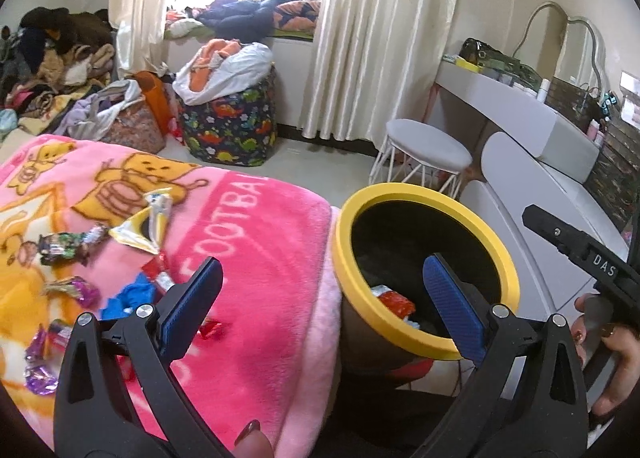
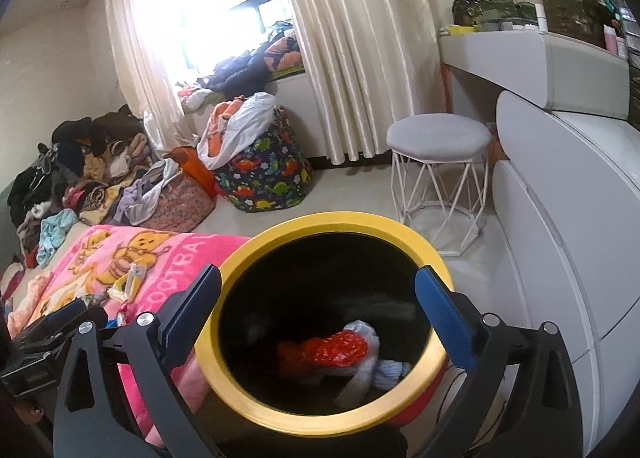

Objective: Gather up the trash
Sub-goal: 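Move both tools back over the candy wrappers on the blanket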

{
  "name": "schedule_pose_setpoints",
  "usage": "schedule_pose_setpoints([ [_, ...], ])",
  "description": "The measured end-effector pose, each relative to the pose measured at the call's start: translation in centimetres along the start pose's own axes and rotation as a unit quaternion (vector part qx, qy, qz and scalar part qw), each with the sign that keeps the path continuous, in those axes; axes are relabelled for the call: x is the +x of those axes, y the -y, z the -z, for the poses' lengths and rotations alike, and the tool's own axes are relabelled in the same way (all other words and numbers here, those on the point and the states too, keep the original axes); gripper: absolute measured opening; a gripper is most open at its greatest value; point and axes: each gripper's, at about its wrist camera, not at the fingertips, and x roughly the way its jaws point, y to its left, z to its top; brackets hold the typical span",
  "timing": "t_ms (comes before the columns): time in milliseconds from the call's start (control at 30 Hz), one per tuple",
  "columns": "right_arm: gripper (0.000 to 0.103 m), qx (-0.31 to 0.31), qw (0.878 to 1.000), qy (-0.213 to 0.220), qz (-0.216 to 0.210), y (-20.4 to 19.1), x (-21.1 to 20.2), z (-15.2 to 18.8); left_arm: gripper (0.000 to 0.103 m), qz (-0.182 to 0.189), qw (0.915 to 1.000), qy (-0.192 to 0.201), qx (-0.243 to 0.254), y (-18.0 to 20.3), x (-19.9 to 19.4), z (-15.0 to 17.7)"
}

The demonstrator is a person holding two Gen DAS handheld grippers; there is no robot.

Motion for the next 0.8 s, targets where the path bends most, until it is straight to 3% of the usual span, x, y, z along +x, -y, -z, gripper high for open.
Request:
schedule_pose_setpoints([
  [400, 0.096, -0.04, 0.998, -0.003, -0.038, -3.9, 0.0, 0.7, 0.092, -0.031, 0.9988, 0.014, -0.034, -4.4, -1.9, 0.4],
  [800, 0.096, -0.078, 0.991, -0.032, -0.106, -10.3, 1.0, 2.2, 0.092, -0.068, 0.9931, 0.027, -0.092, -10.1, -3.9, 1.2],
])
